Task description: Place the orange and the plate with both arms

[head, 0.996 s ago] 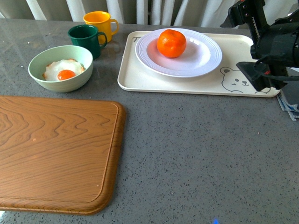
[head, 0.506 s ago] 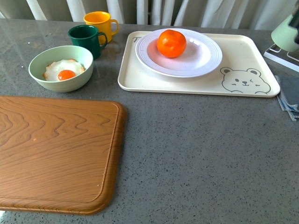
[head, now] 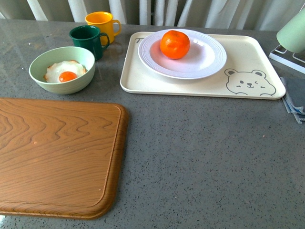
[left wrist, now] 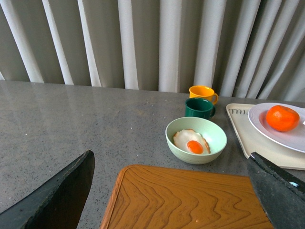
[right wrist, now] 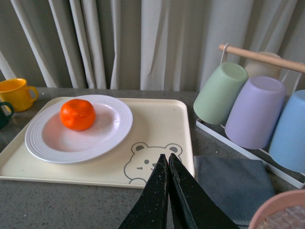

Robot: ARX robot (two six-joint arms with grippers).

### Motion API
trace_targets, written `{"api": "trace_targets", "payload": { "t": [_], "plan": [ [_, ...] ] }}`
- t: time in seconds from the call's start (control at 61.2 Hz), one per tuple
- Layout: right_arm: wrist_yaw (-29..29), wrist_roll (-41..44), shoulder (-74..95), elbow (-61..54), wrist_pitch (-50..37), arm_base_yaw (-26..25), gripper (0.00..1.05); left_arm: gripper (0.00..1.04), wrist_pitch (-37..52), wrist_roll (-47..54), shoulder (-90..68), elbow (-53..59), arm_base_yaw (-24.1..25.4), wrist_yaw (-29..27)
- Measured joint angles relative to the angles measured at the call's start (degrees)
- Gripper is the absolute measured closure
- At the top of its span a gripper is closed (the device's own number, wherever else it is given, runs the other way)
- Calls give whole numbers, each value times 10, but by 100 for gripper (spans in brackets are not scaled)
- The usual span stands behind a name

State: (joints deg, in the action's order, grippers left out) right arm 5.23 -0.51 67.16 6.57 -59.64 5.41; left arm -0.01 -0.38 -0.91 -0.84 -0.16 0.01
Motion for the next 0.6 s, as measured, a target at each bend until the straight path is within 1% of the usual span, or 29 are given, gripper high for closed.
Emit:
{"api": "trace_targets", "payload": {
  "t": [0.098,0.147,0.18,0.278,0.604],
  "plan": [
    [-8,1,-47,-17,31,-8,103,9,0,0,0,0,0,0],
    [-43,2,-76,-26,51,-30,103,9,0,0,0,0,0,0],
    [-49,2,-90,-29,62,-39,103,9,0,0,0,0,0,0],
    [-49,2,-138,-40,98,-52,103,9,0,0,0,0,0,0],
    [-51,2,-286,-53,223,-52,103,9,0,0,0,0,0,0]
  ]
}}
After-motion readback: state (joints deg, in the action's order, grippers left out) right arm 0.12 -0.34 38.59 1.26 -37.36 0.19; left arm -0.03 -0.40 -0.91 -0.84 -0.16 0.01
